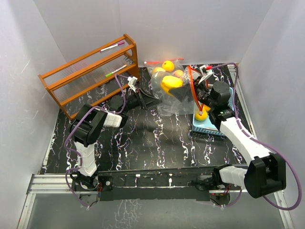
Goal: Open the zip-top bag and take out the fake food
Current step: Pick up the fake fruit from the zipper food storage bag.
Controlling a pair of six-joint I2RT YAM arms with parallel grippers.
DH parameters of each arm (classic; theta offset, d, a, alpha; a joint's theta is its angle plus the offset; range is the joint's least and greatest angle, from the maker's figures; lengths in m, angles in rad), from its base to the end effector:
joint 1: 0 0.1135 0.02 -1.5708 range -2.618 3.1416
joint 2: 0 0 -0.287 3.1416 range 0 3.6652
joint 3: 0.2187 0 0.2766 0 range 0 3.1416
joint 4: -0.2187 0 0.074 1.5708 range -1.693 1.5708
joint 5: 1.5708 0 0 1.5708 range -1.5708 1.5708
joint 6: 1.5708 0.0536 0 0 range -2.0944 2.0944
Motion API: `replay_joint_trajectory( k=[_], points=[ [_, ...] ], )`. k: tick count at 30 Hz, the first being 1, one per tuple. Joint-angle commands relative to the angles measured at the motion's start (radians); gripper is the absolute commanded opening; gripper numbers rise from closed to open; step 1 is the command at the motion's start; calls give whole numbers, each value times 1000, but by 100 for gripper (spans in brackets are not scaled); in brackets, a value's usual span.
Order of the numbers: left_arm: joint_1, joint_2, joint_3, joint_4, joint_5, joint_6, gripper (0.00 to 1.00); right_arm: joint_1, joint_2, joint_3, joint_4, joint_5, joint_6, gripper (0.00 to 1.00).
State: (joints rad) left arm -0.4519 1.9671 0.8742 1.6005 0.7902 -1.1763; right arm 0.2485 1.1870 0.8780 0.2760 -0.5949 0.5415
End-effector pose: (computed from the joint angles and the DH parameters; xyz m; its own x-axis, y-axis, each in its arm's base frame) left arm 0.3485 -0.2115 0.2204 -0.6313 -0.4157 -0.6547 0.7365 -0.0569 -0.6740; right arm 0.2895 0.1045 0.3508 -0.4122 0.3358 -0.8469 -0.6233 0.5740 0.5310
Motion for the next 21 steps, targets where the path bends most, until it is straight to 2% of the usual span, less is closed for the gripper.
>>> replay_joint_trajectory(
  k=[1,4,5,6,8,9,11,12,21],
  points=[
    [-21,-73,37,194,16,-10,97,0,17,-18,153,-35,68,39],
    [-27,-65,47,194,8,-20,95,1,28,-36,220,-72,128,39],
    [-29,-56,53,194,5,-32,91,0,30,-38,231,-83,141,39],
    [-31,-50,62,194,7,-43,82,1,34,-41,239,-86,147,39],
    [-36,-41,68,195,8,-42,59,0,37,-39,240,-85,150,39],
    [-38,-39,66,194,-1,-43,39,0,35,-38,238,-85,149,39],
    [-38,-36,63,195,-27,-50,8,1,28,-37,224,-83,145,39],
    [-39,-33,62,196,-37,-52,0,0,21,-42,216,-79,138,39],
    [51,69,83,195,-112,-106,0,0,-11,-34,-1,31,-37,39]
  ],
)
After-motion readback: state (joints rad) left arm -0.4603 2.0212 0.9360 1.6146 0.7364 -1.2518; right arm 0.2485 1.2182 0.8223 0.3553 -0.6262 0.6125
